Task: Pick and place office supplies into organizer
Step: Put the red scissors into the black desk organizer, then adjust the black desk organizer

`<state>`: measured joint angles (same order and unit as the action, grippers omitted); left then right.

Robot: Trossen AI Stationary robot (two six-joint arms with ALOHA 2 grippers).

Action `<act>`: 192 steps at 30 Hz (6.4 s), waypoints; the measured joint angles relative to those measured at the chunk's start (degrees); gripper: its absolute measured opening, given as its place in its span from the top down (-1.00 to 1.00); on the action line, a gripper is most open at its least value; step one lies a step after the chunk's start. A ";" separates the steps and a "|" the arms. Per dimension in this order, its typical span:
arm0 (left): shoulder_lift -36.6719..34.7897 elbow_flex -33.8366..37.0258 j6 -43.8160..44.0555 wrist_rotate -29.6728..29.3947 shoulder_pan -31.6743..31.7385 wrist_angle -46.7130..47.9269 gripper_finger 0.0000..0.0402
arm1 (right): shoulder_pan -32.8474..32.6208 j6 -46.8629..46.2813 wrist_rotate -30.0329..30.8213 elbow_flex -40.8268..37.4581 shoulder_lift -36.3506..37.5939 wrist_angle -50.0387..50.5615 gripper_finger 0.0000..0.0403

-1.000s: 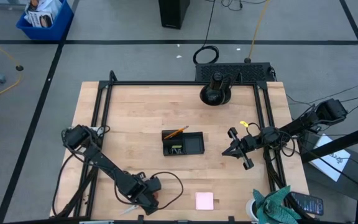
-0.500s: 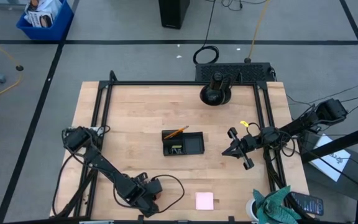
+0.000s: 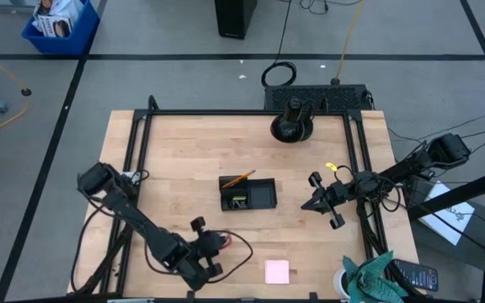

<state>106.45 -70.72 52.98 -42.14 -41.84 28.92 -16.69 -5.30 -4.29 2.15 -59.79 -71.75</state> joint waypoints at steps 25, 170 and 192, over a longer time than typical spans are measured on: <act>-18.51 -0.18 -63.62 5.82 16.85 -32.23 0.83 | -0.02 0.00 -0.09 0.02 0.02 -3.07 0.98; -13.88 42.47 -42.01 -2.29 26.64 -82.64 0.55 | -0.17 -1.53 0.00 0.00 0.02 -1.15 0.98; -17.05 42.40 -52.47 -0.44 25.87 -87.34 0.32 | -0.17 -1.52 0.00 0.02 0.00 -1.10 0.98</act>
<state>89.41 -28.32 0.51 -42.59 -15.97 -58.42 -16.86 -6.82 -4.29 2.17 -59.79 -72.86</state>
